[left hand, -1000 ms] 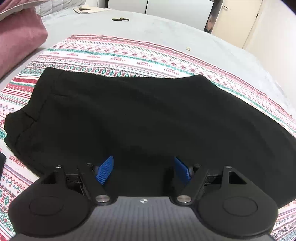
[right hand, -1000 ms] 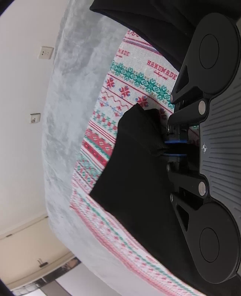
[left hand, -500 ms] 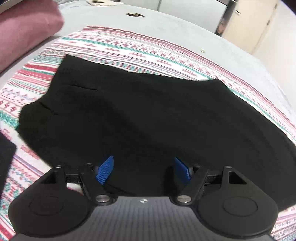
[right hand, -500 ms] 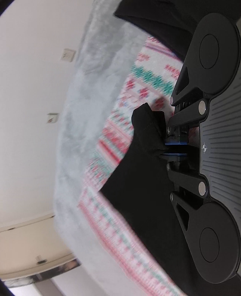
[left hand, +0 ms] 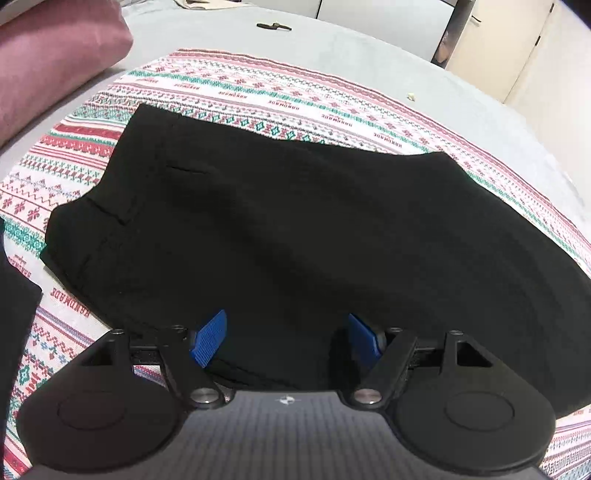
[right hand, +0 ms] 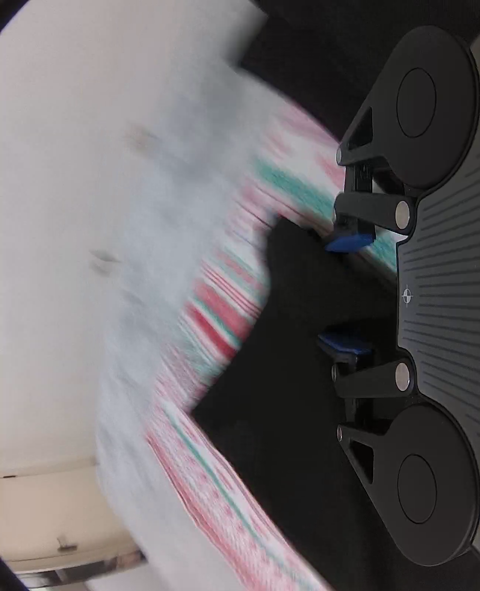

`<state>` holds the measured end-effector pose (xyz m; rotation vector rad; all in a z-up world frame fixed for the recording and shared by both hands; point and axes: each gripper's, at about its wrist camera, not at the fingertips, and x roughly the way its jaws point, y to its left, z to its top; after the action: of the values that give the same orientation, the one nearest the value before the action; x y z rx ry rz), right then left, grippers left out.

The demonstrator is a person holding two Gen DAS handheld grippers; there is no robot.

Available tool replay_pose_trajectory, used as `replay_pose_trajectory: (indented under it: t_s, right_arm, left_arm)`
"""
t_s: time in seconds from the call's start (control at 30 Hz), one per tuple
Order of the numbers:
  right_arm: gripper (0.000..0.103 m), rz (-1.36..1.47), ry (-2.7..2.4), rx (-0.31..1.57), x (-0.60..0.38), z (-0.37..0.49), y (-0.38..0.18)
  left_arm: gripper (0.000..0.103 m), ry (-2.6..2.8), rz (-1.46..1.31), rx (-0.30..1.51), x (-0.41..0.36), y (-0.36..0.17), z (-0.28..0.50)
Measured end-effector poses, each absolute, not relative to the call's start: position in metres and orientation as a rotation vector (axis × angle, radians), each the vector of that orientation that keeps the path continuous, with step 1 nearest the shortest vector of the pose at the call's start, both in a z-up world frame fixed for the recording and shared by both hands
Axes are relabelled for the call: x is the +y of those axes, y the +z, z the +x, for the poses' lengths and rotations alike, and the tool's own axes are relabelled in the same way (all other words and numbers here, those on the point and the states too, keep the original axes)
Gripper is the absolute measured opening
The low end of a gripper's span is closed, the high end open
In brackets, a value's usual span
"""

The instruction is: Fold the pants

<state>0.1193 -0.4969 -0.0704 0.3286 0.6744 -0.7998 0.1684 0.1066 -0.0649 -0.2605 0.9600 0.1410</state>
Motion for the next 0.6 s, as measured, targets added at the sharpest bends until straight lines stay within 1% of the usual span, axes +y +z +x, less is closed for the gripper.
replay_pose_trajectory:
  t_s: [0.03, 0.1, 0.17, 0.27, 0.37, 0.47, 0.6]
  right_arm:
    - [0.055, 0.293, -0.744, 0.641, -0.484, 0.122, -0.059]
    - [0.061, 0.233, -0.644, 0.599, -0.453, 0.127, -0.042]
    - [0.061, 0.159, -0.506, 0.585, -0.411, 0.135, -0.028]
    - [0.061, 0.090, -0.204, 0.617, -0.333, 0.149, -0.022]
    - [0.060, 0.019, 0.107, 0.695, -0.247, 0.159, -0.033]
    - [0.061, -0.048, 0.273, 0.744, -0.173, 0.171, -0.045]
    - [0.061, -0.048, 0.406, 0.797, -0.099, 0.206, -0.056]
  left_arm:
    - [0.093, 0.137, -0.261, 0.950, 0.105, -0.062, 0.168]
    - [0.093, 0.121, -0.255, 0.933, 0.100, -0.059, 0.165]
    - [0.093, 0.117, -0.242, 0.942, 0.093, -0.060, 0.165]
    - [0.093, 0.093, -0.254, 0.974, 0.086, -0.068, 0.170]
    - [0.093, 0.100, -0.205, 0.975, 0.079, -0.069, 0.172]
    - [0.093, 0.097, -0.194, 0.974, 0.077, -0.070, 0.172]
    - [0.094, 0.092, -0.175, 0.975, 0.080, -0.071, 0.170]
